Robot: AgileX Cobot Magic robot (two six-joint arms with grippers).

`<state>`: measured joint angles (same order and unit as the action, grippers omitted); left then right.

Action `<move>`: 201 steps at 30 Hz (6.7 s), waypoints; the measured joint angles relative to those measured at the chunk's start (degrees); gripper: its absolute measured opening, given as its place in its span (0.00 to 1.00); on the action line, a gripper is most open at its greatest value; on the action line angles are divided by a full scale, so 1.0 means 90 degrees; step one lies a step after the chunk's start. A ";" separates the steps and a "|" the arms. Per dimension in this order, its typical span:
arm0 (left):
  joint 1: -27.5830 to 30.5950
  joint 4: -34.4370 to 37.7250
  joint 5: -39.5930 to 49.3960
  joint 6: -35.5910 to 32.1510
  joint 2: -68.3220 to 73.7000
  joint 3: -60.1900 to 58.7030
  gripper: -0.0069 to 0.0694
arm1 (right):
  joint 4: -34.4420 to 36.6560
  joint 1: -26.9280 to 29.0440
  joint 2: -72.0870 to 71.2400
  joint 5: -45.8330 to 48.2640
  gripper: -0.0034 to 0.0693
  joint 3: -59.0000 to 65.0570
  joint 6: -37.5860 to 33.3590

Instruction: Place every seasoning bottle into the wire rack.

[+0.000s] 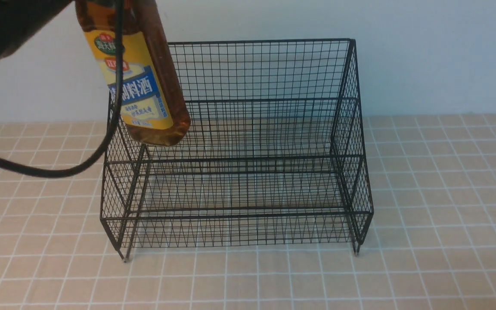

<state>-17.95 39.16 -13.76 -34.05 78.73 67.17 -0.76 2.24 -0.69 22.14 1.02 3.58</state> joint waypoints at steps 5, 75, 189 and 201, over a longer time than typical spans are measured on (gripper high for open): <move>0.0000 0.0535 -0.0191 -0.0522 0.0257 0.0037 0.50 | 0.0000 0.0000 0.0000 0.0000 0.03 0.0000 0.0000; -0.1122 0.6810 -0.2032 -0.8555 -0.0565 0.0290 0.39 | 0.0000 0.0000 0.0000 0.0000 0.03 0.0000 0.0000; -0.1017 -0.5072 0.3127 0.3921 -0.4609 -0.3358 0.08 | 0.0000 0.0000 0.0000 0.0000 0.03 0.0000 0.0000; 0.1050 -0.4492 0.2760 0.3882 -0.7837 -0.6675 0.08 | 0.0000 0.0000 0.0000 0.0000 0.03 0.0000 0.0000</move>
<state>-8.50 -1.27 11.08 0.89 8.20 7.10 -0.76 2.24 -0.69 22.14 1.02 3.58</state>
